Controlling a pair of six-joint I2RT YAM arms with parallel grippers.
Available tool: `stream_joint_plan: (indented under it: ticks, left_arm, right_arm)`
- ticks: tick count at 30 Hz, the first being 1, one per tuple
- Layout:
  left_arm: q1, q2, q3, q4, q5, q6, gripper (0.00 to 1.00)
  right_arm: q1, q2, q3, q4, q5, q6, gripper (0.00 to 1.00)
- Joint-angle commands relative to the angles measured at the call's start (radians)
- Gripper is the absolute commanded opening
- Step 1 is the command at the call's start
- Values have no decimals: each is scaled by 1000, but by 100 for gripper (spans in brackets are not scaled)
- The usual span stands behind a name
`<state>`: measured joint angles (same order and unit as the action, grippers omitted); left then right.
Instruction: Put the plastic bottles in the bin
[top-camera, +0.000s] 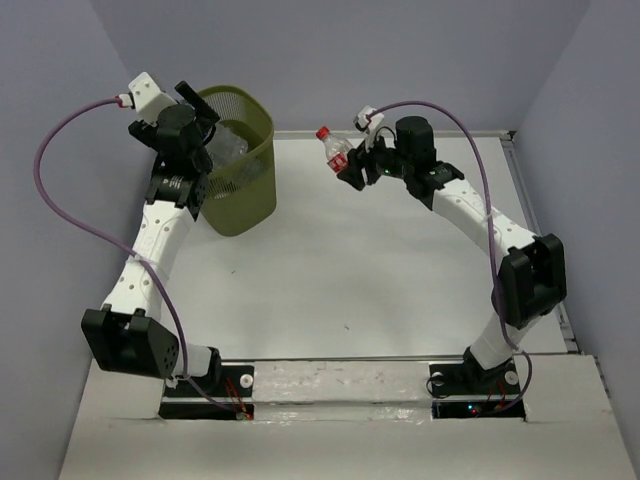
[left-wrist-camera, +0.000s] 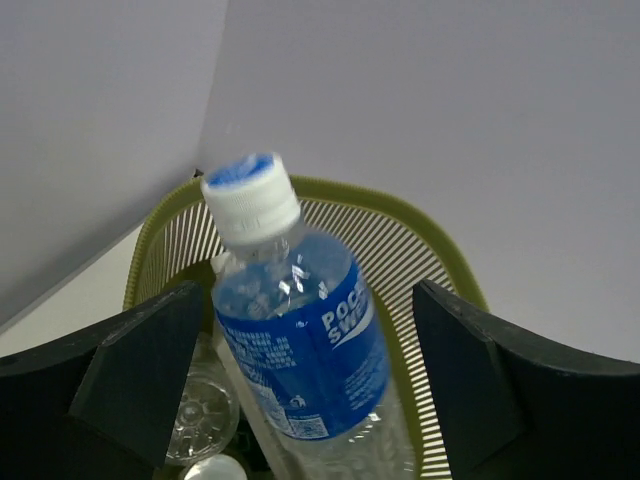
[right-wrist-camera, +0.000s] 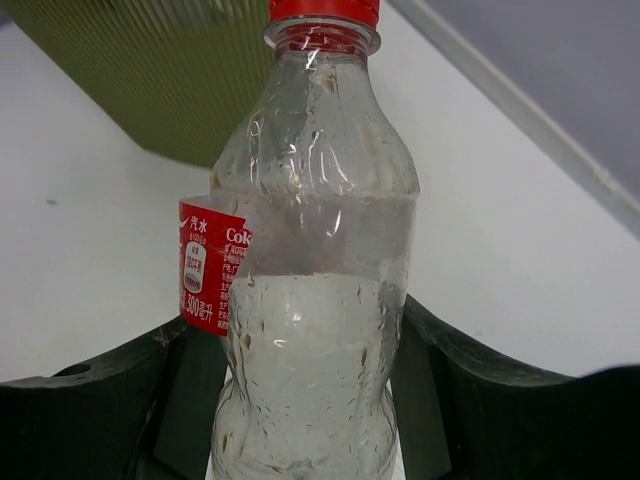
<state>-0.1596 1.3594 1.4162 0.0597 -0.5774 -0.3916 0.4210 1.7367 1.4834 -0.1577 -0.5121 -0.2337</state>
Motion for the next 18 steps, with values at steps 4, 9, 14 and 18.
stream_joint_plan:
  ticks: [4,9,14,18]
  left_arm:
    - [5,-115,-54,74,10,20,99]
    - [3,-264,-181,69,73,-10,99]
    - [3,-480,-341,55,229,-49,99]
    - [2,-656,-463,35,277,-13,99]
  right_arm:
    - [160,-62,124,259,109,221,42]
    - [245,33,299,305,154,301,42]
    - [326,231,570,314,253,278,43]
    - [346,412,802,339,319,272,44]
